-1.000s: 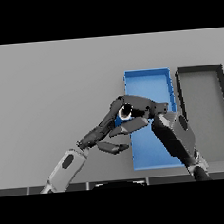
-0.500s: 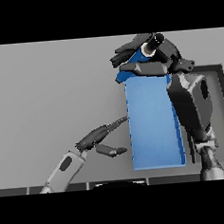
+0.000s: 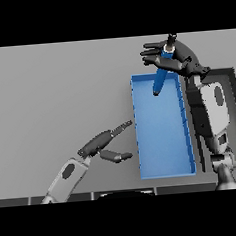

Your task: Pick up the blue pipe and place it into the blue bin.

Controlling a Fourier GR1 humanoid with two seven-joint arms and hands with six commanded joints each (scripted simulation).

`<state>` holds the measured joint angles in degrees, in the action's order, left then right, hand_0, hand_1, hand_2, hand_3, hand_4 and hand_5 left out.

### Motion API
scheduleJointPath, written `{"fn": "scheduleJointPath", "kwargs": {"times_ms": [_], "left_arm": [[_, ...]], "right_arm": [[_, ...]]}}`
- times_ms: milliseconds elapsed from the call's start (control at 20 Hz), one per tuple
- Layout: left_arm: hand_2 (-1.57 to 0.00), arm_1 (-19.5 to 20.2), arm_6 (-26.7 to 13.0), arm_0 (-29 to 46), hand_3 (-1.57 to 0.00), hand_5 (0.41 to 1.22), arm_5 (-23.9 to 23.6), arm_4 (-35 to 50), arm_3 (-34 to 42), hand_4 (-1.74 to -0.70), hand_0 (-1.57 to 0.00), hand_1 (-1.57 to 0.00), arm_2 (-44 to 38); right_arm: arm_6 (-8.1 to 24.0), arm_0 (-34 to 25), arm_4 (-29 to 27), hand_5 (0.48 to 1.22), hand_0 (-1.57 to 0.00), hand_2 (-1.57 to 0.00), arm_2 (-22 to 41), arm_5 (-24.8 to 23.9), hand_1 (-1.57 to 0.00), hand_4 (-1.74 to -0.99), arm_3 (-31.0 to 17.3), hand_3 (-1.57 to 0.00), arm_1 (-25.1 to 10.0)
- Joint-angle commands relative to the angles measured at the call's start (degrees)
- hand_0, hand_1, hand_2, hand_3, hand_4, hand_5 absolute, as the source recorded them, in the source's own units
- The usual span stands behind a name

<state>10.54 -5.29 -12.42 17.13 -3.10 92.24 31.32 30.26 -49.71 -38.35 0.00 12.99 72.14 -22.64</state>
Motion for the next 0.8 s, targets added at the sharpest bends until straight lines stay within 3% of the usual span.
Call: {"fn": "scheduleJointPath", "kwargs": {"times_ms": [0, 150, 250, 450, 500, 550, 650, 750], "left_arm": [[0.0, -0.6, -0.4, -0.2, 0.0, 0.474, -0.4, -0.3, -0.5, -0.89, 0.0, 0.0, 0.2], [0.0, -0.6, 0.3, 0.0, 0.0, 0.466, -0.5, -0.4, 0.3, -0.89, 0.0, 0.0, 0.4], [0.0, -0.3, 0.8, 0.7, 0.0, 0.463, -0.4, -1.0, -0.2, -0.88, 0.0, 0.0, 0.8], [0.0, -0.6, -0.2, 0.6, 0.0, 0.46, -0.7, -0.8, 0.1, -0.88, 0.0, 0.0, 0.7], [0.0, -0.3, -0.2, 0.1, 0.0, 0.457, -0.4, -0.4, 0.2, -0.89, 0.0, 0.0, 0.2], [0.0, -0.4, -0.5, 0.2, 0.0, 0.455, -0.3, -0.2, 0.6, -0.89, 0.0, 0.0, 0.4], [0.0, -0.9, -1.3, 0.2, 0.0, 0.454, -0.5, -0.6, 0.6, -0.89, 0.0, 0.0, 0.9], [0.0, -0.7, -1.0, 0.4, 0.0, 0.454, -0.3, -0.4, 0.1, -0.89, 0.0, 0.0, 0.7]], "right_arm": [[0.6, 2.1, 0.6, 1.12, -1.57, -1.57, 0.0, -0.6, -1.57, -1.74, 0.4, -1.57, -0.2], [4.7, 7.3, 1.4, 1.12, -1.57, -1.57, 0.7, -2.2, -1.57, -1.741, 0.2, -1.57, 0.4], [4.7, 10.7, 1.6, 1.122, -1.57, -1.57, 4.2, -3.3, -1.57, -1.741, -0.2, -1.57, -0.8], [4.7, 15.2, -0.9, 1.114, -1.57, -1.57, 12.6, -4.4, -1.57, -1.591, -1.3, -1.57, -4.6], [4.7, 14.8, -1.7, 1.11, -1.57, -1.57, 15.4, -5.4, -1.57, -1.599, -3.6, -1.33, -6.0], [4.7, 14.5, -4.8, 1.133, -1.56, -1.39, 19.8, -7.5, -1.46, -1.547, -5.1, -1.12, -8.3], [4.7, 12.0, -13.1, 1.164, -1.04, -0.89, 28.8, -11.2, -0.93, -1.455, -7.7, -0.72, -11.8], [4.7, 9.3, -19.7, 1.157, -0.67, -0.57, 36.2, -13.4, -0.6, -1.338, -9.8, -0.46, -14.0]]}}
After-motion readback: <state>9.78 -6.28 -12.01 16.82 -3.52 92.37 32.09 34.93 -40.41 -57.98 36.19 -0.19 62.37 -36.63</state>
